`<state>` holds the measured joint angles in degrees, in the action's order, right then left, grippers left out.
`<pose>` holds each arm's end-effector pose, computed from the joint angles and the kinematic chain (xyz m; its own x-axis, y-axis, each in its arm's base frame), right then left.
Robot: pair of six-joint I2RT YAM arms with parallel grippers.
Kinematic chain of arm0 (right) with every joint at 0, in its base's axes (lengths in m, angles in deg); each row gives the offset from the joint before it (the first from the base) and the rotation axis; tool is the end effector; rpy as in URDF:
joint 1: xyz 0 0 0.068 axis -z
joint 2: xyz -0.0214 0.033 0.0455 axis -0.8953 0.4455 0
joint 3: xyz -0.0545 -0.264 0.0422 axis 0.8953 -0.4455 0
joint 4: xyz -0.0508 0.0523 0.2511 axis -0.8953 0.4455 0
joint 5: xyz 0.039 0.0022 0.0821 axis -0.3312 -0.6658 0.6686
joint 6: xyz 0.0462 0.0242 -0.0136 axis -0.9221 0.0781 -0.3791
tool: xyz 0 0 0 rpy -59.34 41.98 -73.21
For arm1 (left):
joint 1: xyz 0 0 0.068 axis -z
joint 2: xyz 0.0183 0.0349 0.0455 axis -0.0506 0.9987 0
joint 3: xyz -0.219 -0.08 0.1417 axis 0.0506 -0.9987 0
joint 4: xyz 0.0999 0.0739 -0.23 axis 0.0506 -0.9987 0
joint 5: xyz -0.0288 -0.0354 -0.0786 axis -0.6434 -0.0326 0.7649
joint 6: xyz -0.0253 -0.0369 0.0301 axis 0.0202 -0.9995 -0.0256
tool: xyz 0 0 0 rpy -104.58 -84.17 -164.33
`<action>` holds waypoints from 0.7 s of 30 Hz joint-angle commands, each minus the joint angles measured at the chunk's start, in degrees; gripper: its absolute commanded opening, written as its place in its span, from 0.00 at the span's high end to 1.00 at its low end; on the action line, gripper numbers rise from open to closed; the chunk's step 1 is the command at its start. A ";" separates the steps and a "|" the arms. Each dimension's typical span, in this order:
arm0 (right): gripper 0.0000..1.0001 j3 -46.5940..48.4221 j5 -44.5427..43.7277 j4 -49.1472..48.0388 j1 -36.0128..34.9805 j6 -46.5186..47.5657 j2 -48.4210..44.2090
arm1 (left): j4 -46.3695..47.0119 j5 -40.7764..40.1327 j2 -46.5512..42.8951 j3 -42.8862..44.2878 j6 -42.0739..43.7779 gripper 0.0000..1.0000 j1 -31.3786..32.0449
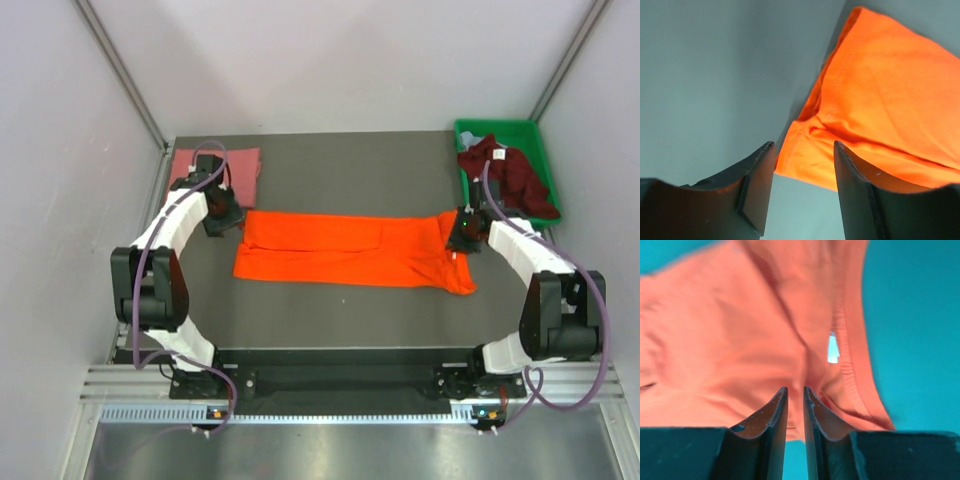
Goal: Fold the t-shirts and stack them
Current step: Fold the tshirt
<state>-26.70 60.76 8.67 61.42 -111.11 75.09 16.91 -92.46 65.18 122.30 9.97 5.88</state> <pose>0.2851 0.0114 0.2041 -0.8307 0.3707 -0.4154 0.3111 0.9278 0.2059 0.3489 -0.0153 0.2373 -0.8370 -0.3698 -0.4034 -0.3610 0.9271 -0.1008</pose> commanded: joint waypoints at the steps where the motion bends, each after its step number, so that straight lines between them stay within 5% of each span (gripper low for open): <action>1: 0.80 4.51 -0.01 2.13 -2.17 -0.33 -3.08 | -1.64 0.92 -5.27 0.18 1.35 0.44 0.09; 7: 0.80 1.53 4.47 -1.64 -5.51 -3.67 -0.97 | 10.30 22.03 -8.00 -12.47 -3.91 0.43 0.53; 21: 0.83 -5.07 -7.48 -0.51 -1.39 0.98 0.00 | 8.57 5.87 -5.88 -18.29 -6.82 0.42 -0.70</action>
<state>-33.08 58.21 6.85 59.27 -112.00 76.97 24.58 -82.82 61.96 103.28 4.05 5.75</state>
